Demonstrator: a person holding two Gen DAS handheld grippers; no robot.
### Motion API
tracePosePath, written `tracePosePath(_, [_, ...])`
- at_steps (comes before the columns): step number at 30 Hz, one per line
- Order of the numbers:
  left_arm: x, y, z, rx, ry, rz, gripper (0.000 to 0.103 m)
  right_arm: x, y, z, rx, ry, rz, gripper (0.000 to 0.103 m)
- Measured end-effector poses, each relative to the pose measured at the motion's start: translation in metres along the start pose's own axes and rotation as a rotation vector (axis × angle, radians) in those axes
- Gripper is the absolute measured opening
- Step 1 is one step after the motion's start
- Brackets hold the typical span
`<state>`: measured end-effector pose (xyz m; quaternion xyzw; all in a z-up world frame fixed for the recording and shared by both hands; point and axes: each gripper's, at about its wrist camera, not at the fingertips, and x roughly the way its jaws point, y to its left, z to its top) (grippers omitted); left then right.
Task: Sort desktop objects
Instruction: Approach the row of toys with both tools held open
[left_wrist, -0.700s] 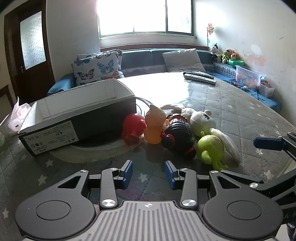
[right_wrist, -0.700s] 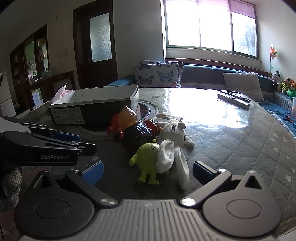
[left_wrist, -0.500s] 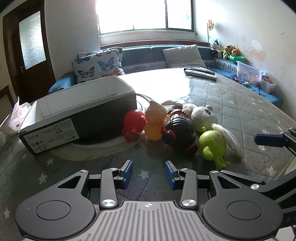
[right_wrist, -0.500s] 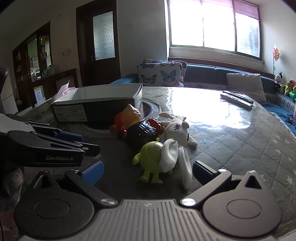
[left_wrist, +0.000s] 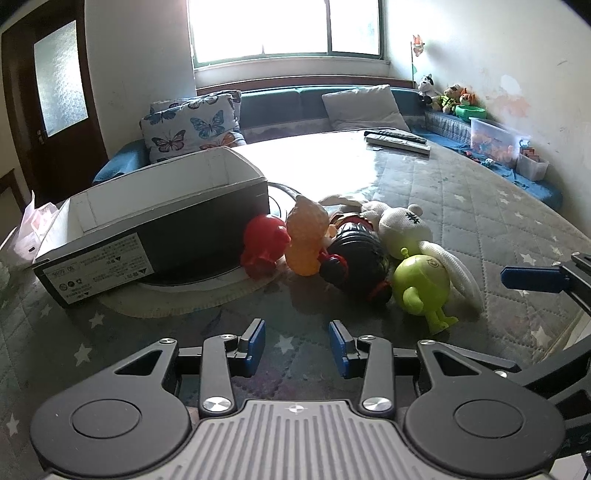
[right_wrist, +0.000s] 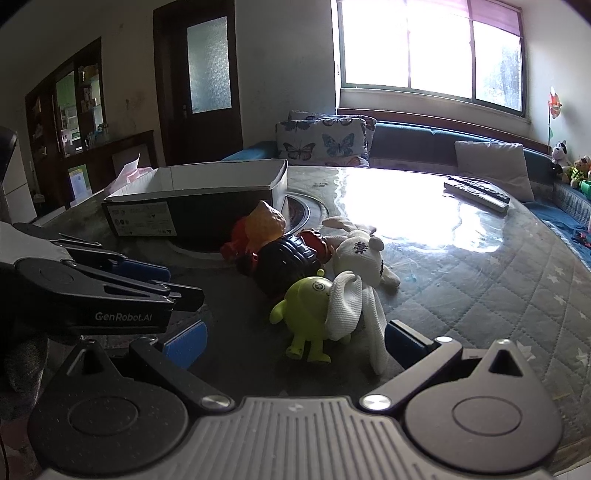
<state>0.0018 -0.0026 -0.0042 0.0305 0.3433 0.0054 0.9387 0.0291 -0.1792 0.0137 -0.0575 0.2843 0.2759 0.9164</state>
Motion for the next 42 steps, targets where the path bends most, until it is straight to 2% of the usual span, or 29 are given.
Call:
tracePosePath(29, [0.013, 0.0, 0.005, 0.003, 0.063, 0.013, 0.039, 0.012, -0.005, 0.002, 0.021, 0.036, 0.01, 0.103])
tracePosePath(42, [0.019, 0.007, 0.01, -0.022, 0.074, -0.012, 0.039, 0.018, -0.009, 0.004, 0.031, 0.049, 0.009, 0.103])
